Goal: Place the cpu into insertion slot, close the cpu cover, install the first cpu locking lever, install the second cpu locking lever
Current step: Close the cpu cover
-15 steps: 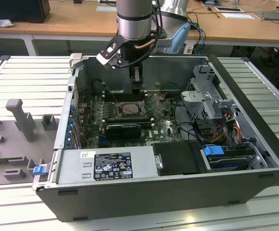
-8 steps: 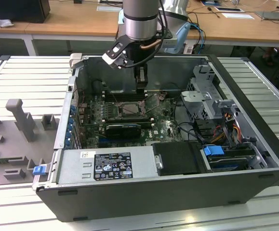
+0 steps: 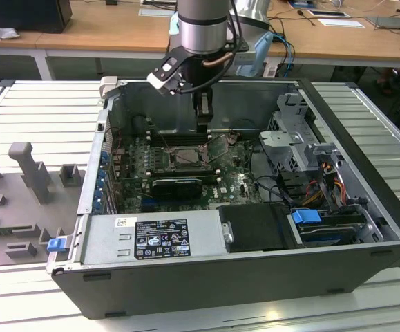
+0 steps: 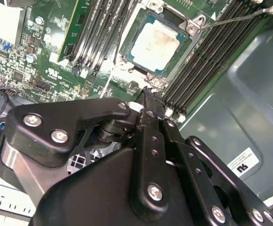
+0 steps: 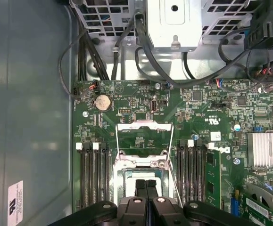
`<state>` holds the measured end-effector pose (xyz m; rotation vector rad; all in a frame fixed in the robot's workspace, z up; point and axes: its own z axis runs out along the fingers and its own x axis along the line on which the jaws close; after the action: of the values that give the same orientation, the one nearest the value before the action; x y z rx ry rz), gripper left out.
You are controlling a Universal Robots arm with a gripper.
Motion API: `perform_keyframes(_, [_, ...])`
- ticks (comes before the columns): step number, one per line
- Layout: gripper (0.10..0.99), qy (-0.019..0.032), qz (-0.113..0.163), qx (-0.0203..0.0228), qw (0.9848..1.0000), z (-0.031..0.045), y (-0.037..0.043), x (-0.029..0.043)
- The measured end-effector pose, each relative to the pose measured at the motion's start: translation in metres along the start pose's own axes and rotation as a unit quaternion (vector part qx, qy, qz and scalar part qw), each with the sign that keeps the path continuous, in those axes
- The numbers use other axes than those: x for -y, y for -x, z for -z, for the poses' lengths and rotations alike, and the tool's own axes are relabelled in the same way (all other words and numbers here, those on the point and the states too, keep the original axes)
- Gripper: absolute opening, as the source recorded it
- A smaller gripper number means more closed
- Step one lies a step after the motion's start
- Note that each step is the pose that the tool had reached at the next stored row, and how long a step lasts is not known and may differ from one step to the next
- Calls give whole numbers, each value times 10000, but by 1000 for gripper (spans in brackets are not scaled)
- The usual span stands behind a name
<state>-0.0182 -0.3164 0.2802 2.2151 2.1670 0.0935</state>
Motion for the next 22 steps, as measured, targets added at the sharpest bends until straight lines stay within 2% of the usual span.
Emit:
perform_keyframes(3, [106, -2, 0, 0, 10000, 60, -1, -9])
perform_keyframes(9, [106, -20, -5, -2, 10000, 41, -4, -166])
perform_keyframes(17, [106, -20, -7, -1, 10000, 15, -5, -255])
perform_keyframes(22, [106, -20, -12, -1, 10000, 12, -6, -282])
